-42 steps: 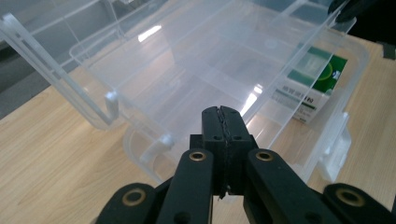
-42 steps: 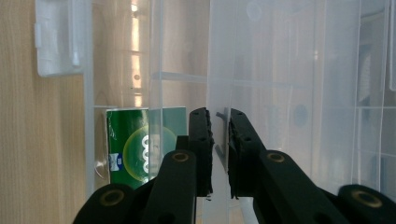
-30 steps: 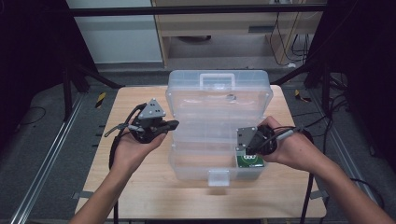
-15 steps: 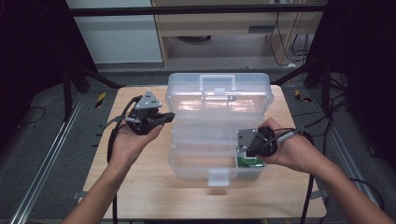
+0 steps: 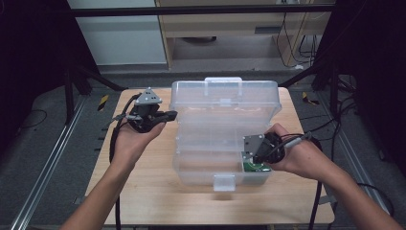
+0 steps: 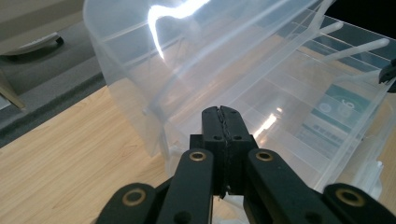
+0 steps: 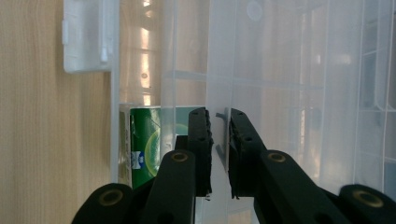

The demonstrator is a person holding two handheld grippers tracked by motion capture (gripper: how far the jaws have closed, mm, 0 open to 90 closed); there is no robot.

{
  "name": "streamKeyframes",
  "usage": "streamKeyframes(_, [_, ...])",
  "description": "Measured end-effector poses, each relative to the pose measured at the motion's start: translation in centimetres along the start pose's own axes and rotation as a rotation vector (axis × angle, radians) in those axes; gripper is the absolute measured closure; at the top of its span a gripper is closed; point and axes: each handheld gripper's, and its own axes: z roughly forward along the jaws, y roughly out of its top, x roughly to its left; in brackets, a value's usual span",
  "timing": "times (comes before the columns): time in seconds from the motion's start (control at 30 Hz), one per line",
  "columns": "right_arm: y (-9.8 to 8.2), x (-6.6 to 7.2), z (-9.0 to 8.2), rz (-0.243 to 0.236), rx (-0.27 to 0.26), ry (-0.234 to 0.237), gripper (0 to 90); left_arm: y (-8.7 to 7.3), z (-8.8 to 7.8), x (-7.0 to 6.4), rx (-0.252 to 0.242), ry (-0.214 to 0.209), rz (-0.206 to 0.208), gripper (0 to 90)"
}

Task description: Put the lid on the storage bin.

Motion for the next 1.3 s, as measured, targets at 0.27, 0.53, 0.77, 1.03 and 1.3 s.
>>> streamKeyframes(0.27, [-0.2,0.4,0.1,0.004,-0.011,0.01,81.2,-0.9,-0.5,-0.1,-0.025,-0.02,-0.033,90.0])
streamKeyframes(0.53, [-0.9,1.0,-0.1,0.072,-0.07,0.019,62.2,-2.1,-0.4,-0.3,-0.012,-0.037,-0.043,90.0])
streamKeyframes(0.77, [-2.8,2.2,-1.4,0.188,-0.114,-0.045,34.8,-3.3,-0.4,-1.1,-0.003,-0.052,-0.033,90.0])
streamKeyframes(1.03, [-5.0,3.6,-2.0,0.312,-0.161,-0.098,23.1,-4.7,-0.2,-1.9,0.011,-0.07,-0.027,90.0])
streamKeyframes(1.3, [-6.3,4.5,-2.1,0.351,-0.147,-0.102,19.9,-5.2,0.3,-2.3,0.025,-0.088,-0.023,90.0])
